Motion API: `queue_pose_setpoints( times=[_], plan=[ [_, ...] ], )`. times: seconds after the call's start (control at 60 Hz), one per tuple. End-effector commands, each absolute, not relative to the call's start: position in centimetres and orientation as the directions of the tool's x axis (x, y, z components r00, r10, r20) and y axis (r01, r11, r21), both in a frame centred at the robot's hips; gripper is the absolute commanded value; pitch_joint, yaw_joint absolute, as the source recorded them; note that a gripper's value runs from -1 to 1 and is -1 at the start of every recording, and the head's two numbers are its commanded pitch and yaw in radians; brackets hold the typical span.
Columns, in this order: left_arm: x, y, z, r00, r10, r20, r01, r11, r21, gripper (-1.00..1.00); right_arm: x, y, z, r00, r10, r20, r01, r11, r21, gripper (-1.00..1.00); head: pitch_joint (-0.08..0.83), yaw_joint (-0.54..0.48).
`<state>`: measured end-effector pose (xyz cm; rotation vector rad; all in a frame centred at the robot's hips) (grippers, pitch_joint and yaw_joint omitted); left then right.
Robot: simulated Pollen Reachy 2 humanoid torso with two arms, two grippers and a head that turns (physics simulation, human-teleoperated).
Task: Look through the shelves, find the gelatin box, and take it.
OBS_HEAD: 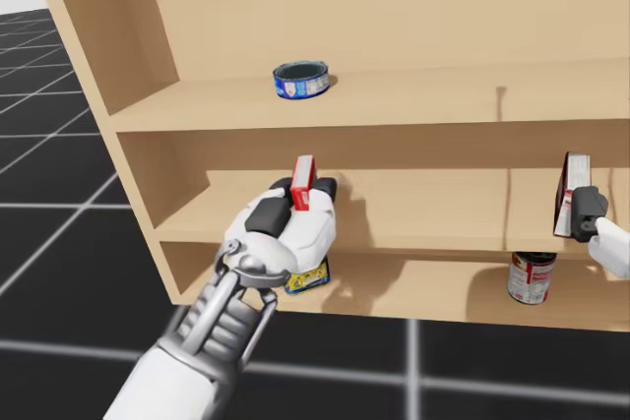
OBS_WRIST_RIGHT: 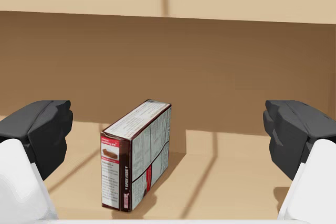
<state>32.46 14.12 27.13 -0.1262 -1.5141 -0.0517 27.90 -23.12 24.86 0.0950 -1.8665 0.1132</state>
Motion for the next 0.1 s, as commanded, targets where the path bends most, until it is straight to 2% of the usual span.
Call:
queue_pose_setpoints(
  times=[0.017, 0.1],
  plan=[
    [27.9, 13.8, 28.0, 0.046, 0.068, 0.997, 0.159, 0.984, -0.074, 1.00, 27.8, -23.0, 24.8, -0.291, -0.017, 0.957, -0.125, 0.992, -0.020, -1.00, 0.412, 0.21],
    [25.2, 14.5, 28.0, 0.043, 0.057, 0.997, 0.181, 0.981, -0.064, 1.00, 27.8, -23.0, 24.9, -0.284, -0.033, 0.958, -0.132, 0.991, -0.005, -1.00, 0.413, 0.21]
  ],
)
